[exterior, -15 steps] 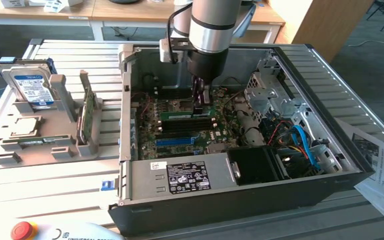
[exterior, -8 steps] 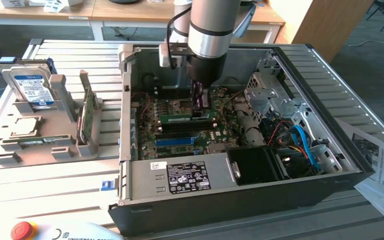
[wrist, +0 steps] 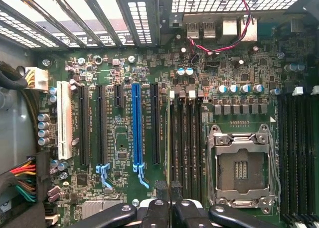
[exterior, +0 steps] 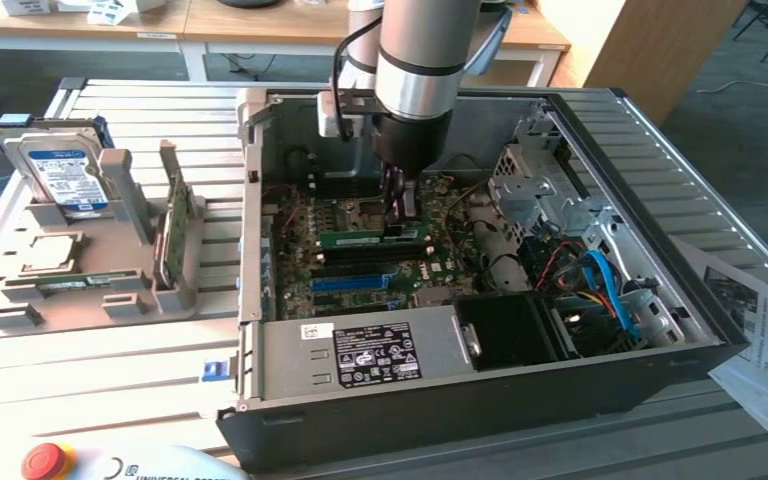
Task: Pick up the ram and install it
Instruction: 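Insert the ram into the slot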
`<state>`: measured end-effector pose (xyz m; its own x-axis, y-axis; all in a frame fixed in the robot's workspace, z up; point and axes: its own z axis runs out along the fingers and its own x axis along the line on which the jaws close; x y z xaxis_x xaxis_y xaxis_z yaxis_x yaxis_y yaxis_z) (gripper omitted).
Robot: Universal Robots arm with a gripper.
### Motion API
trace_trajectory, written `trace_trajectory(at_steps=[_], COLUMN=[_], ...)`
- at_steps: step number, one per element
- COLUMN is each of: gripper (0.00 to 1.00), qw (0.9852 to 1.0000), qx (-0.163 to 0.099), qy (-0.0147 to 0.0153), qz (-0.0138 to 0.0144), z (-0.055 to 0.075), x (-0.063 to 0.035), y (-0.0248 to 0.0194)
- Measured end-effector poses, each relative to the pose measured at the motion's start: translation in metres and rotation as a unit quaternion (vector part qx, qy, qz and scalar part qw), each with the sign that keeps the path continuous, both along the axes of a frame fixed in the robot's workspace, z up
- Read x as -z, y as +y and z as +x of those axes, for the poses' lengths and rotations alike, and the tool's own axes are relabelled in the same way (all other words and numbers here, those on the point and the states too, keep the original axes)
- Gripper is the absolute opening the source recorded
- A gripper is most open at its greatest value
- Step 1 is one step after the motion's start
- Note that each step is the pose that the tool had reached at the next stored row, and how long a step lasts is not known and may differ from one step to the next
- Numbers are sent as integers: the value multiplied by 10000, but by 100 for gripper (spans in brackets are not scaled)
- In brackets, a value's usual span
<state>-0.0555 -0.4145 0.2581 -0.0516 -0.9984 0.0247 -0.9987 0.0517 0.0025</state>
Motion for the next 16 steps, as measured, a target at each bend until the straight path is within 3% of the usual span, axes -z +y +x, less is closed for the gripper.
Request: trace_trajectory(at_steps=[16], gripper=[12], qw=[10000], qx=[0], qy=[0], qz=[0], z=[79], x=[17], y=[0])
